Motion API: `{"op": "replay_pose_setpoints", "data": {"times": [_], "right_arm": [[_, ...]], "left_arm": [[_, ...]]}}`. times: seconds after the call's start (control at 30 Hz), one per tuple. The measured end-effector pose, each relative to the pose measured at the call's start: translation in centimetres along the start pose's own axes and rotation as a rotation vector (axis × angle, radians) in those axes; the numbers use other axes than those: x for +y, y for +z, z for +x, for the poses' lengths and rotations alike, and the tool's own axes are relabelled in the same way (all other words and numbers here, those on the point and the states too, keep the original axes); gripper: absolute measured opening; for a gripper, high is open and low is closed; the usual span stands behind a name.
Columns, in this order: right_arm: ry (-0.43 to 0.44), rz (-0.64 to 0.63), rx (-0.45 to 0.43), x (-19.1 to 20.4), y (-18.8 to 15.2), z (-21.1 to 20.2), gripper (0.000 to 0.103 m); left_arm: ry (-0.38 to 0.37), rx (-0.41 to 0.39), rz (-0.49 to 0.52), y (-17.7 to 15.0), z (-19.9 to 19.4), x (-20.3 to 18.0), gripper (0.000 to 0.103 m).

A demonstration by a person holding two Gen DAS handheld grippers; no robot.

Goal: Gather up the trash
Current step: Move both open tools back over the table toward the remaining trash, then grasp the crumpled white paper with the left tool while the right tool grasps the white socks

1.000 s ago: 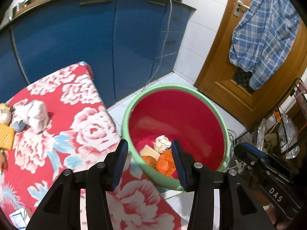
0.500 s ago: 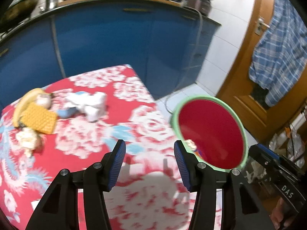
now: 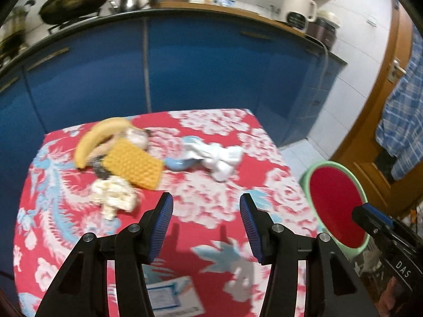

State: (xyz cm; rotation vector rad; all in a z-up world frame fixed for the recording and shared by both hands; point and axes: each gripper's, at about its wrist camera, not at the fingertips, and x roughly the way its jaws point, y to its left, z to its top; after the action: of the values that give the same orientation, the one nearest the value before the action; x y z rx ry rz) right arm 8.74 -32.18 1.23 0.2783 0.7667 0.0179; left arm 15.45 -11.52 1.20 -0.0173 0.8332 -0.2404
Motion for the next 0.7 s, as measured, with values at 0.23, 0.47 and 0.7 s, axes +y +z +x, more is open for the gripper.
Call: {"op": "replay_pose_setpoints", "data": {"times": [0.23, 0.47, 0.7], "right_arm": [[0.011, -0.046, 0.024, 2.7, 0.9, 2.4, 0.046], [0.011, -0.109, 0.064, 5.5, 1.5, 5.8, 0.058], [0.004, -0.133, 0.086, 7.6, 2.1, 9.4, 0.059]], "left_arm": [[0.071, -0.011, -0.056, 0.3, 0.4, 4.1, 0.06], [0.137, -0.003, -0.104, 0.1, 1.9, 7.0, 0.065], [0.165, 0.019, -0.135, 0.2, 4.0, 8.6, 0.066]]}}
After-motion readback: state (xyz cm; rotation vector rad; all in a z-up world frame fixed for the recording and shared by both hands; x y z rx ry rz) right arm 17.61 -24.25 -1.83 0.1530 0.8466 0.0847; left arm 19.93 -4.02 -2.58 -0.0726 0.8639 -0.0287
